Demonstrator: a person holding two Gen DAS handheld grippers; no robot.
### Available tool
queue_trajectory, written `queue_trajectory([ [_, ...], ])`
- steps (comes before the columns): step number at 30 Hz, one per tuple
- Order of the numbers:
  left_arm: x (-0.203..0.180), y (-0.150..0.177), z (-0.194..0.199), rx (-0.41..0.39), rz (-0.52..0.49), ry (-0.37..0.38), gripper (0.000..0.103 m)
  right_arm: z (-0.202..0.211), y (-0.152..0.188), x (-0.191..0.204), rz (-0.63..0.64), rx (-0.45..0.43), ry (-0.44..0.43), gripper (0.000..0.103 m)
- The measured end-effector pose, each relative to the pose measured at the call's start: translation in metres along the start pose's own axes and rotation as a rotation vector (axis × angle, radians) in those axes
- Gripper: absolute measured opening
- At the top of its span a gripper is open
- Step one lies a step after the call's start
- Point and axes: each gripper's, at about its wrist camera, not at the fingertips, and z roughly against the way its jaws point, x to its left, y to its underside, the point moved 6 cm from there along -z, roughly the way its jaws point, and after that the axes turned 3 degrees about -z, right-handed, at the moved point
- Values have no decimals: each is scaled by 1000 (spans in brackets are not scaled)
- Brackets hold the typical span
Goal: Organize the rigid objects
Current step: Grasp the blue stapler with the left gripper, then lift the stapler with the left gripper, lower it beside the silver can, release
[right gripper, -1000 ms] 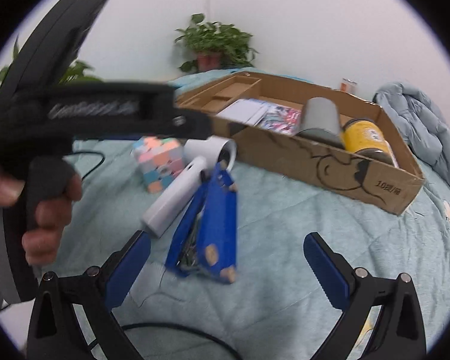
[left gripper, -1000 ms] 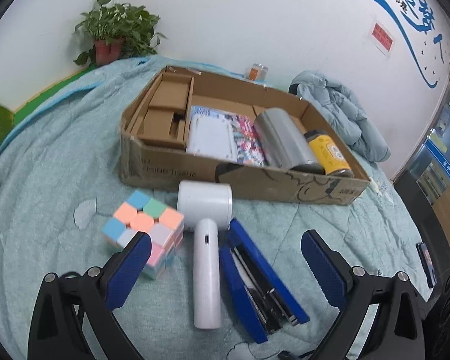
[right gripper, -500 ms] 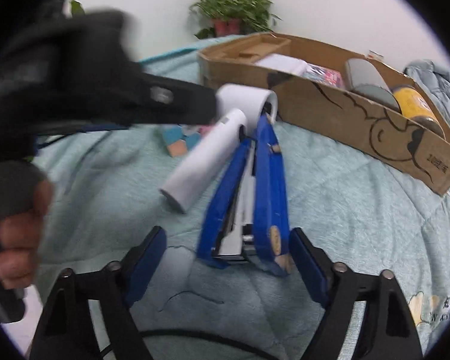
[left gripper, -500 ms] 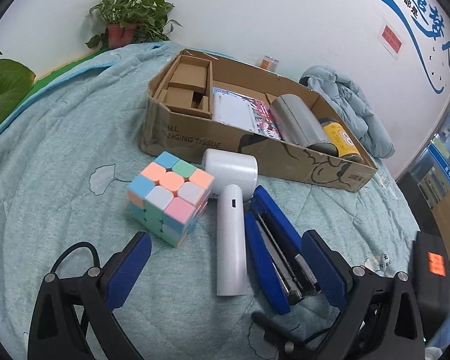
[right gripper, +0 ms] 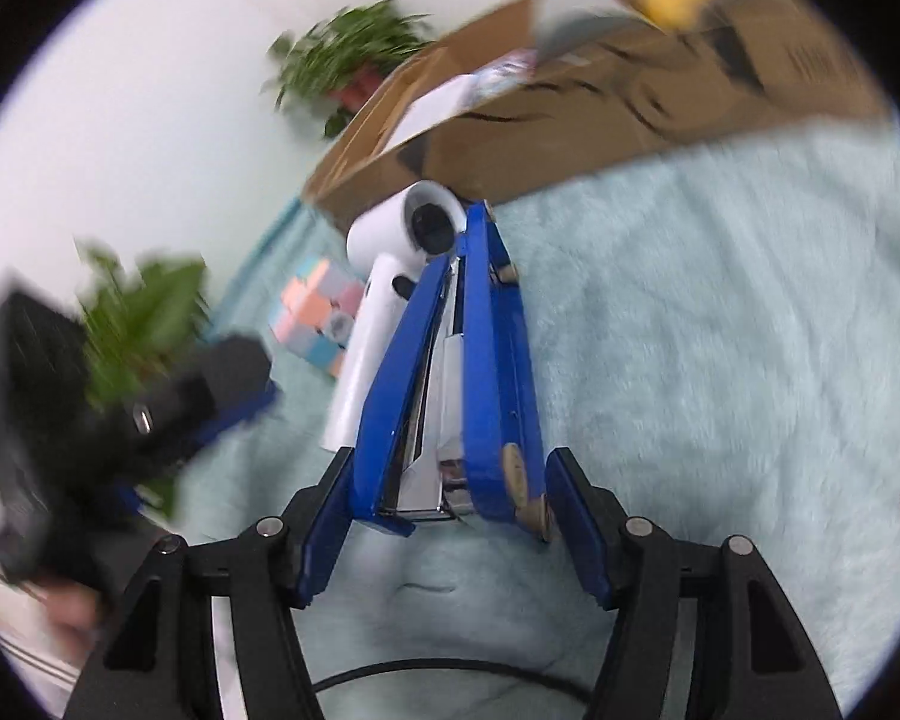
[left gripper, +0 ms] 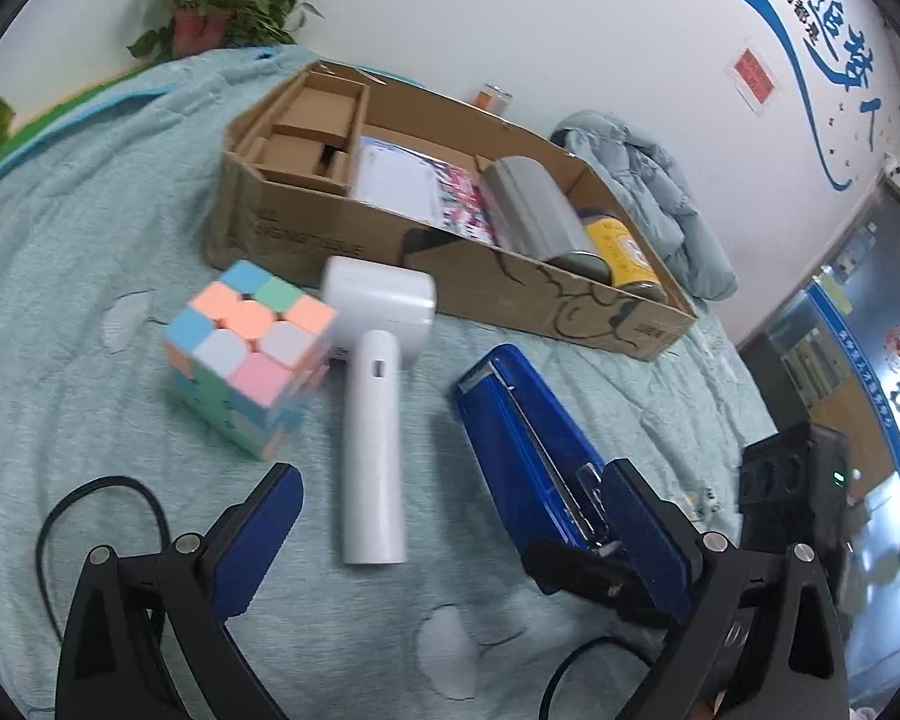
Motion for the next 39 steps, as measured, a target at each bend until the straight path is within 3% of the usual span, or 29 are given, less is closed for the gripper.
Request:
queue_trajectory([
  [1,-7,-1,-2,9,-7,25,100,6,-1,-10,-82,1,-60,59],
  [3,-18,-4,-3,9,-16,75,100,18,-3,-18,-95,-28,-55,65],
  [4,-26,-6,-4,12,-25,100,100,25,-5,-19,-60,-57,-16,80],
  [5,-30,-8,-5,14,-34,107,100,37,-6,-18,9,-104,48,88],
  [9,-45,-12,-20,51,-49,119,101,67,-5,-6,252,-229,251,103],
  [13,-61,-11,-44,129,-50,135,101,67,-3,-3,373,-243,358,103],
  [17,-69,-5,-74,252,7,198,100,50,-6,-6,420,-212,365,102],
  [22,-71,1,-99,332,52,219,97,34,-13,-15,438,-134,324,97],
  [25,-61,3,-110,355,94,190,87,22,-16,-19,421,-90,318,94],
  [30,-61,-1,-114,382,78,197,84,13,-17,-18,395,-44,254,91],
  [31,-62,-1,-115,392,81,203,84,12,-18,-20,380,-38,247,83],
  [33,-62,-2,-117,400,84,207,84,12,-20,-25,377,-41,281,72],
  [39,-66,-2,-120,389,70,197,81,1,-10,-17,503,-21,392,72],
])
